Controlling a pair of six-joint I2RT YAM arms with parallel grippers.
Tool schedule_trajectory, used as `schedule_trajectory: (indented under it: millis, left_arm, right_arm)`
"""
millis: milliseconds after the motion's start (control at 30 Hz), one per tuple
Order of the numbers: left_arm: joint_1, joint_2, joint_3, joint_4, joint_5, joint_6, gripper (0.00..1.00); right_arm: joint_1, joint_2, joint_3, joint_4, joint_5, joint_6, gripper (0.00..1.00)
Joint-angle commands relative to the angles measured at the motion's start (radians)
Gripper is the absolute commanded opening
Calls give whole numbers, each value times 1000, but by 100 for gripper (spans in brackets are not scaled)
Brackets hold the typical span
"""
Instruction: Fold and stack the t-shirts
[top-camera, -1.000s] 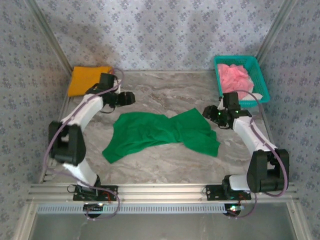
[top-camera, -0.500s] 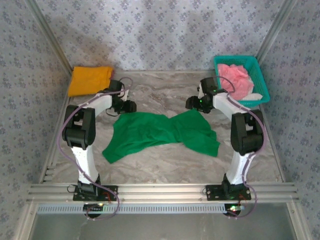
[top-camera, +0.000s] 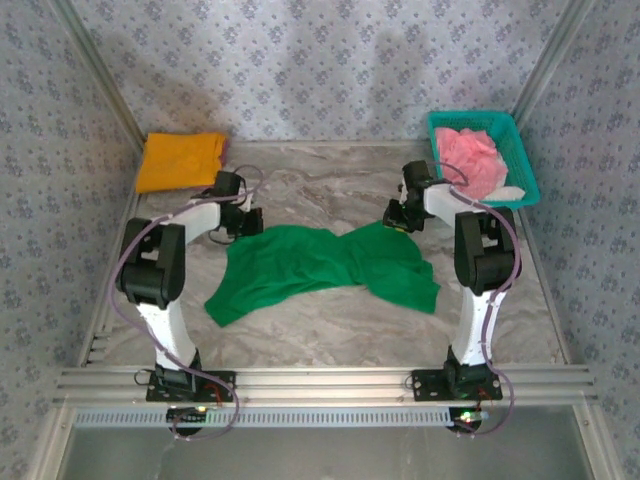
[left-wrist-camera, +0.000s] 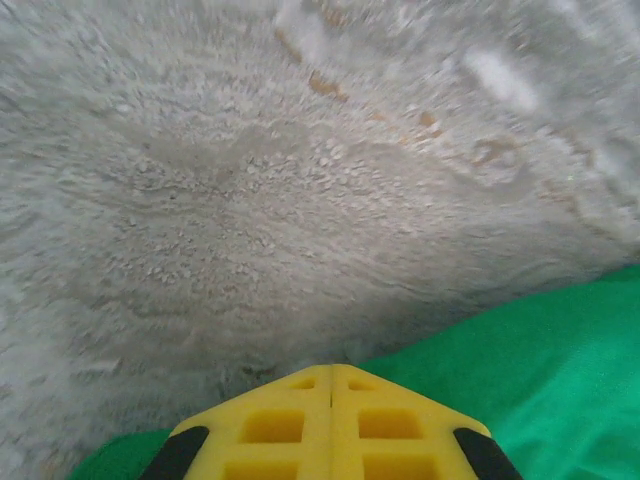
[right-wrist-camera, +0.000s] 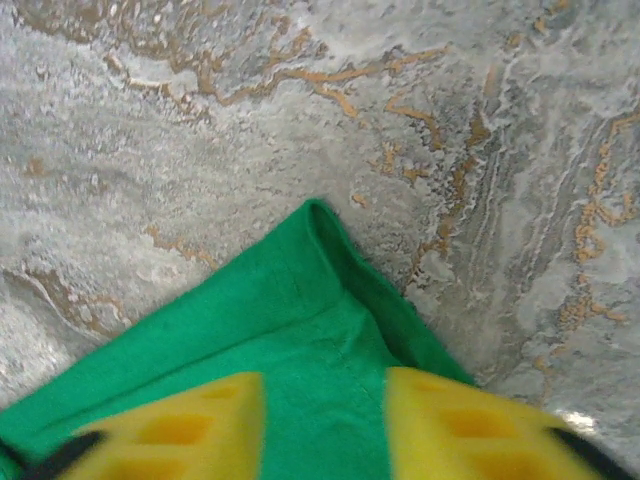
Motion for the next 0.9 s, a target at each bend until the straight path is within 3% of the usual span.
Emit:
schedule_trajectory:
  millis: [0,67,233,367,400,467,533,567,767,867]
  left_arm:
    - [-5,-142,-33,39,-50,-33,0]
    - [-3,-221,-78,57,-117,-43,0]
    - [45,-343,-162,91,-142,-68,0]
    - [76,-339,-171,71,-105,-38,0]
    - [74,-321,-153,48,-87,-22,2]
    - [45,-275,-116,0,-80,21,38]
    - [5,-242,-103,-14,-115,63,70]
    - [-8,-227,-106,-3,-128,71,82]
    - [-12,-58,-46,53,-41,61,84]
    - [-28,13,-1,62,-23,58,84]
  right_arm:
    - [-10,-21,-36,41,-34,13,13]
    - [-21,-44,-49,64,-31,21,1]
    - [-43,-103,-79,93,5,36,0]
    - [-54,-176,-109,74,4,61,0]
    - [-50,-215,-139,75,17,77,8]
    - [-43,-330,-273,95,54,128,41]
    - [-52,-451,-389,86,83,184,50]
    - [-60,-515,-445,66,99,210,54]
    - [-158,-817,-667,-88,139,329,66]
    - [-190,-848,-704,-154,121,339,84]
